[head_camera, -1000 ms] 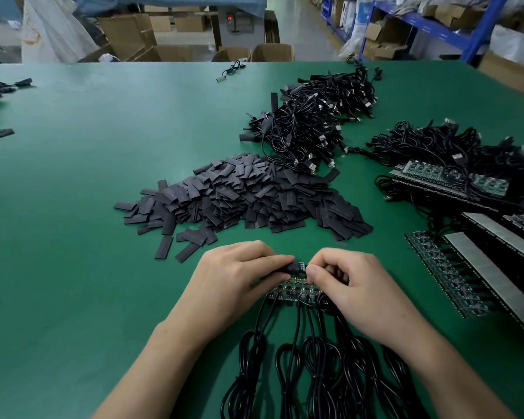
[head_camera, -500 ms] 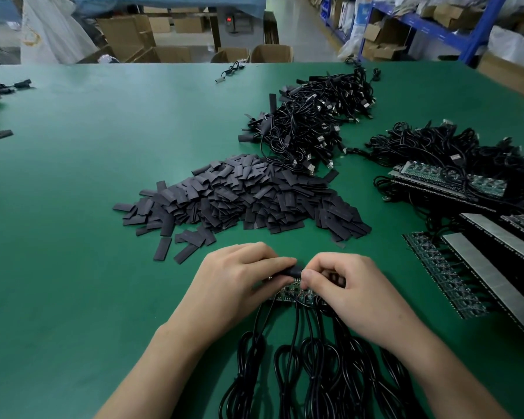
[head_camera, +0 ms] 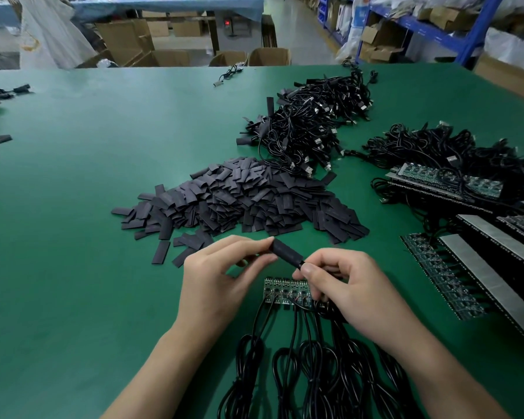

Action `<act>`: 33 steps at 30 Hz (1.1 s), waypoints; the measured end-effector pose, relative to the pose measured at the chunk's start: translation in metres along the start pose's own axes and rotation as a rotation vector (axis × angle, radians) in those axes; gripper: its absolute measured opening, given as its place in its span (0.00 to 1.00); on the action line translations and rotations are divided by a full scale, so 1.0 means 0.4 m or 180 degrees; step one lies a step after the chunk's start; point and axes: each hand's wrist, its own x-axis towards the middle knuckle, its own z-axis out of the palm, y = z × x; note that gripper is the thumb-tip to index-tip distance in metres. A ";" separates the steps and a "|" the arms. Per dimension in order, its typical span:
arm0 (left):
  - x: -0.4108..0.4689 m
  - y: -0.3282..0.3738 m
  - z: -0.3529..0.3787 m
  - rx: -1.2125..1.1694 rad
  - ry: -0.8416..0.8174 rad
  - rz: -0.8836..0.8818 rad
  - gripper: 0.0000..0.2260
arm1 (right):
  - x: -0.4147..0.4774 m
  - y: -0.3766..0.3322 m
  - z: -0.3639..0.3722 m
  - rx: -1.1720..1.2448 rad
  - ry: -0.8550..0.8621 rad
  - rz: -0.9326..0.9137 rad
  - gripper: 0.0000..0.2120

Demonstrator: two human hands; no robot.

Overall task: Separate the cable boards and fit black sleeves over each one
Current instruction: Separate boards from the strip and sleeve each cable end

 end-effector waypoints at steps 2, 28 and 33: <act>-0.001 -0.002 0.003 0.0003 -0.0046 0.0042 0.08 | 0.000 0.001 0.002 0.0014 0.0010 0.0001 0.10; 0.007 -0.016 -0.014 -0.0314 -0.0852 -0.1290 0.17 | 0.007 0.001 -0.052 -0.0603 0.0674 -0.0346 0.08; 0.008 -0.024 -0.039 0.0937 -0.2186 -0.0553 0.34 | 0.087 -0.059 -0.110 -0.0733 0.1054 -0.0449 0.08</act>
